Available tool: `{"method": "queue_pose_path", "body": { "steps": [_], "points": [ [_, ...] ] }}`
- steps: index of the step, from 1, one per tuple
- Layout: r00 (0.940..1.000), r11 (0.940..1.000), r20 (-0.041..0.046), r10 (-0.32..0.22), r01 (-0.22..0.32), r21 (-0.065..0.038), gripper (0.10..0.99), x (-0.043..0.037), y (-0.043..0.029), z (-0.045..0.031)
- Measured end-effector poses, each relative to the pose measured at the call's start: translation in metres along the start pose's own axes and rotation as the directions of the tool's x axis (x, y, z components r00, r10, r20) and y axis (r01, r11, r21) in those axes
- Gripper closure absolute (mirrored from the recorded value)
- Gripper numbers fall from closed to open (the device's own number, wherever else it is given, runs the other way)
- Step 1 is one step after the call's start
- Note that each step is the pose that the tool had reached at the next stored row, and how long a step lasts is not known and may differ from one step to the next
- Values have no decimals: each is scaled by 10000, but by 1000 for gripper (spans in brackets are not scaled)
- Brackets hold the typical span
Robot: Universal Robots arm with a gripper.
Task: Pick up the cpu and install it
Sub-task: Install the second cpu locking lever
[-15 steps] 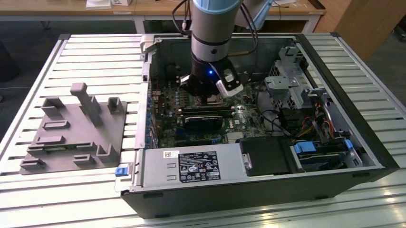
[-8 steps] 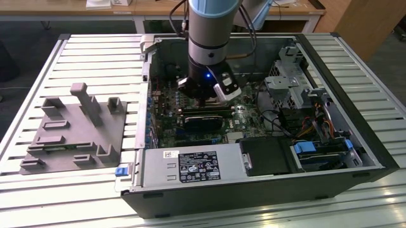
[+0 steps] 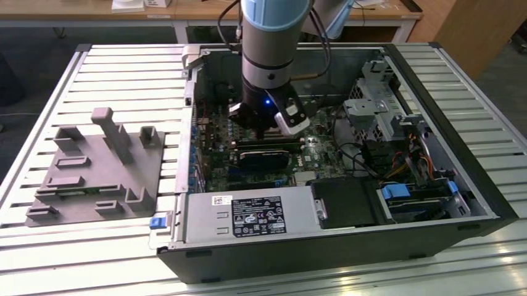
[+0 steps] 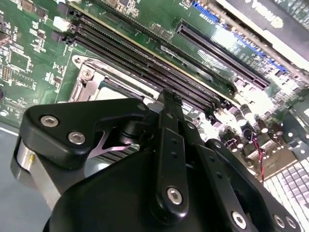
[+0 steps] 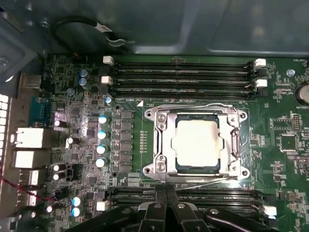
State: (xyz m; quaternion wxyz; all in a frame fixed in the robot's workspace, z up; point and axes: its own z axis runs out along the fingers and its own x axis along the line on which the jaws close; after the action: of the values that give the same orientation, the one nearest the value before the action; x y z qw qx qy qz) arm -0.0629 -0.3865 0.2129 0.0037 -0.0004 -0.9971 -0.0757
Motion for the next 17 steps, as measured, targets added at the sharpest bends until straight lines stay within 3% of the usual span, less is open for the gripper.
{"method": "queue_pose_path", "body": {
  "steps": [5, 13, 17],
  "points": [
    [10000, 9998, -1, -3, 3, -189, 980, 7, -14, 55],
    [10000, 9986, 1, -6, 6, -531, 980, 47, -93, 55],
    [10000, 9970, 1, -7, 7, -773, 980, 52, -116, 61]
  ]
}}
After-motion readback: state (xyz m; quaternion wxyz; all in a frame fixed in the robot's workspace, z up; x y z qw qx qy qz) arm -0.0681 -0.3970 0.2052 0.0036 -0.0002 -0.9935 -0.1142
